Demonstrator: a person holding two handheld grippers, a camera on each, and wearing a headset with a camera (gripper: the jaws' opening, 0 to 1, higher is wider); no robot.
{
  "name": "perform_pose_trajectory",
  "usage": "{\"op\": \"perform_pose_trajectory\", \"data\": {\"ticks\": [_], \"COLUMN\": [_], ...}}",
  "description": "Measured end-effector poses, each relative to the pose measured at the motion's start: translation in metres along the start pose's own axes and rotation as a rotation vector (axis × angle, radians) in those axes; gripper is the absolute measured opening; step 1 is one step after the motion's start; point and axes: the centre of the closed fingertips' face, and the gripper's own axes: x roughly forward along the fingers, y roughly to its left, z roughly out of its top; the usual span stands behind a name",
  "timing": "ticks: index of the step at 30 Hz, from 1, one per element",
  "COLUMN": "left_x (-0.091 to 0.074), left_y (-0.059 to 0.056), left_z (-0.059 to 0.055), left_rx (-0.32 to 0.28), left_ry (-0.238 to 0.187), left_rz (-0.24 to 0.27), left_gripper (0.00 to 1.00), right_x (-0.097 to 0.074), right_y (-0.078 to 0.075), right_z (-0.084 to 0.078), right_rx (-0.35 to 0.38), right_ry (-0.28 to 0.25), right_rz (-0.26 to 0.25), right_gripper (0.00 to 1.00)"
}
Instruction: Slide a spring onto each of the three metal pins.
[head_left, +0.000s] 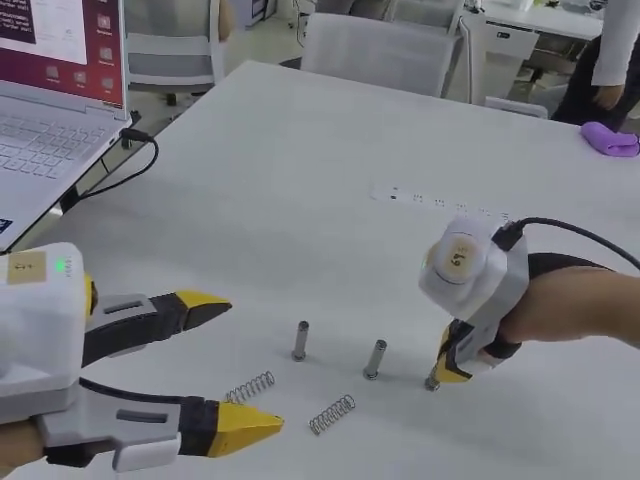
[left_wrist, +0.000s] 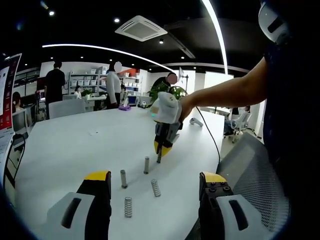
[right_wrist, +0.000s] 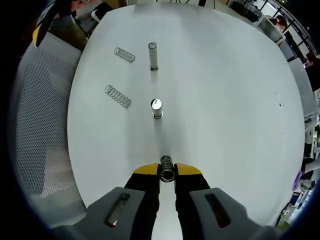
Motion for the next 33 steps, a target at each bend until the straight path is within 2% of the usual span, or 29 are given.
{"op": "perform_pose_trajectory", "data": {"ticks": [11, 21, 24, 27, 33], "left_x": [-0.0019, -0.0013, -0.0012, -0.0013, 0.0001], "left_y": [-0.0003, -0.0008, -0.0005, -0.0005, -0.0016], "left_z": [0.0012, 0.0033, 0.0035, 0.0030, 0.0034], "left_rx": [0.003, 0.004, 0.004, 0.001, 0.002], "left_ry": [0.002, 0.004, 0.004, 0.005, 0.006], "left_rz": [-0.001, -0.003, -0.005, -0.006, -0.011], "left_gripper": [0.68, 0.67, 0.67, 0.67, 0.67], "right_x": [0.0050, 0.0037, 0.0042, 0.0036, -0.0008], "right_y": [0.0006, 0.0003, 0.0022, 0.0018, 0.0003], "right_z": [-0.0011, 0.0008, -0.0011, 0.0000, -0.0006], "right_rx": [0.003, -0.007, -0.010, -0.016, -0.005], "right_ry": [0.000, -0.021, -0.012, -0.025, -0.050], "right_rz": [-0.001, 0.000, 0.006, 0.003, 0.000], "right_gripper": [0.09, 0.09, 0.11, 0.17, 0.21]}}
